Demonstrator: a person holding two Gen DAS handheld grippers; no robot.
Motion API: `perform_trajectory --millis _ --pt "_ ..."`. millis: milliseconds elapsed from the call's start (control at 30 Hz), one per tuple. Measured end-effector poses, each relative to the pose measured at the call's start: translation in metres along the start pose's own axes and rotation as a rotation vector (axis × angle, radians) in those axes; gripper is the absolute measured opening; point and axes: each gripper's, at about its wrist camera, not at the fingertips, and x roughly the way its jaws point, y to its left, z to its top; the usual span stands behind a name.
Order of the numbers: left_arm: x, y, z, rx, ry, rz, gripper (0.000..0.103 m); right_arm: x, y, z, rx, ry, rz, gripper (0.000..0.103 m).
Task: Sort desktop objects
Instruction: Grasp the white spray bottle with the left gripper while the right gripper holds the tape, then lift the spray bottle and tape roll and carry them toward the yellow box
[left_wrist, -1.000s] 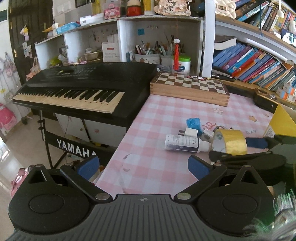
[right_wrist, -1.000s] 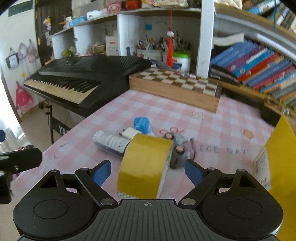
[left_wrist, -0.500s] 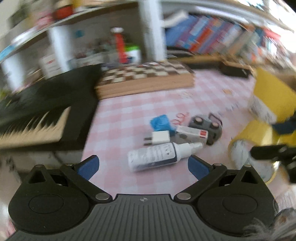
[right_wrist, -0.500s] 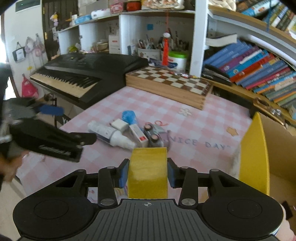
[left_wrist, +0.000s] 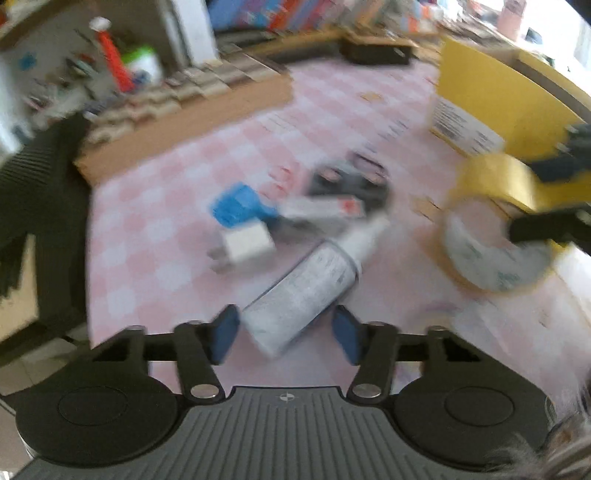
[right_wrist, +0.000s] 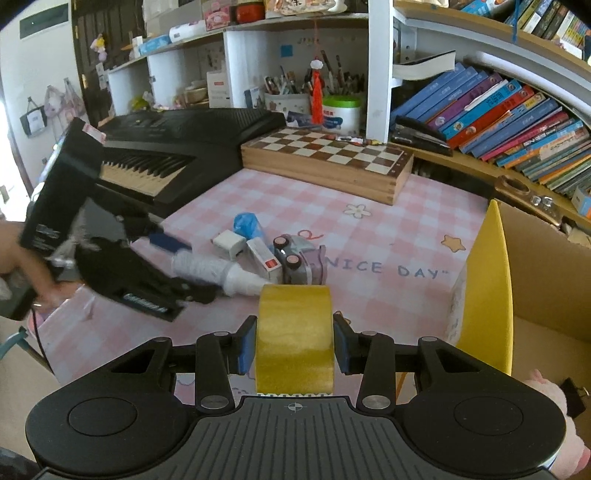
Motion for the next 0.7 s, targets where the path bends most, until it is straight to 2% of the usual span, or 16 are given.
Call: perform_trajectory --millis 100,233,333,367,467,600,700 --pt "-0.006 -0.013 0.000 0.095 0.041 -0.058 0.047 0.000 -0.001 0.000 0.000 0.001 0.006 0.040" --pt "-0.004 -0.032 0.006 0.200 0.032 -0.069 0.050 0.001 -0.001 0.000 -0.004 0.008 0.020 0.040" --pt "0.001 -0.040 0.015 0.208 0.018 -0.088 0.048 0.001 -0.001 0.000 -0.010 0.013 0.030 0.040" --pt "0.002 -0.042 0.016 0.201 0.020 -0.099 0.043 0.001 -0.002 0.000 -0.011 0.015 0.034 0.040" --pt "0.002 -0.043 0.016 0.160 0.030 -0.115 0.036 0.003 -0.003 -0.001 -0.013 0.029 0.048 0.040" --pt "-0.001 -0.037 0.013 0.034 0.057 -0.158 0.030 0.003 -0.002 -0.001 -0.018 0.040 0.056 0.040" --pt "-0.012 -0.024 -0.001 -0.148 0.040 -0.200 0.030 0.001 -0.003 0.003 -0.016 0.037 0.062 0.040"
